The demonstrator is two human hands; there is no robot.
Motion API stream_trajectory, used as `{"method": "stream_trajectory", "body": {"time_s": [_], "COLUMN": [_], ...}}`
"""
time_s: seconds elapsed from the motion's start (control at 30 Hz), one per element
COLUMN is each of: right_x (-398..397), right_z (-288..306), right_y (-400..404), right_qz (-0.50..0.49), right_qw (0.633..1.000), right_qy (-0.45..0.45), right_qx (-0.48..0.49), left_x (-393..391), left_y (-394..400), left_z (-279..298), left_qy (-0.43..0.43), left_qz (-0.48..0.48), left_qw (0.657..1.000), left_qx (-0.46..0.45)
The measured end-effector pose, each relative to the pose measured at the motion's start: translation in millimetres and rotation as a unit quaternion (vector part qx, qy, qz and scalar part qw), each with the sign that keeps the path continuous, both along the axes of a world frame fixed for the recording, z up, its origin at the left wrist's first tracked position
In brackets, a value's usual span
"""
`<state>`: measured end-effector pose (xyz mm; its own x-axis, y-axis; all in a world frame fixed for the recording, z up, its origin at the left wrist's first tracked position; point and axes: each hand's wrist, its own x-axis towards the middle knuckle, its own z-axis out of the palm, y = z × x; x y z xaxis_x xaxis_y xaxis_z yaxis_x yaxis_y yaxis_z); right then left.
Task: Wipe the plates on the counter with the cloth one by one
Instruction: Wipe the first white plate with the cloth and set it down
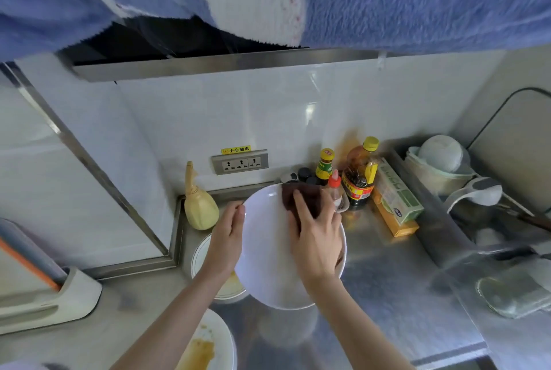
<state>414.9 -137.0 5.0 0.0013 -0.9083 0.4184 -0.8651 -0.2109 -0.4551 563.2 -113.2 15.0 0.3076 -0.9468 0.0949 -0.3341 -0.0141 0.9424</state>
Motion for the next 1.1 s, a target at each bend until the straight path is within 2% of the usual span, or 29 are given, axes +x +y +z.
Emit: {"method": "stream_trajectory", "body": {"time_s": [0.1,0.27,0.33,0.4,0.57,0.67,0.77,0.9,1.03,1.1], "right_x": [2,12,7,-4,-17,8,25,6,-25,-37], "right_z": [-1,-2,3,7,16,19,19,31,32,29], "right_y": [2,17,16,5,-5,6,13,-1,-5,-4], "right_qz": [-0.029,0.127,0.161,0.129,-0.023,0.027,0.099,0.034,-0.002,-0.004], "right_qw": [1.000,0.989,0.981,0.986,0.998,0.998,0.991,0.994,0.987,0.990], "right_qy": [-0.007,0.072,0.101,0.097,0.047,0.014,0.054,0.064,0.112,0.117], "right_qx": [0.005,-0.030,-0.032,-0.027,-0.035,-0.046,-0.076,-0.078,-0.116,-0.079], "left_x": [-5,-11,-9,-6,-9,-24,-26,-10,3,5], "left_y": [-2,-3,0,3,2,0,0,1,-1,-1], "left_z": [6,14,15,15,17,20,19,22,33,37], "left_qy": [-0.005,0.008,0.010,-0.001,0.002,0.020,0.048,-0.004,-0.069,-0.086], "left_qz": [-0.016,-0.029,-0.026,-0.013,0.010,-0.022,-0.057,-0.055,-0.109,-0.119], "left_qw": [1.000,1.000,1.000,1.000,1.000,0.999,0.996,0.998,0.991,0.989], "left_qx": [0.004,-0.005,-0.009,-0.008,0.002,-0.023,-0.048,-0.040,-0.030,-0.026]}}
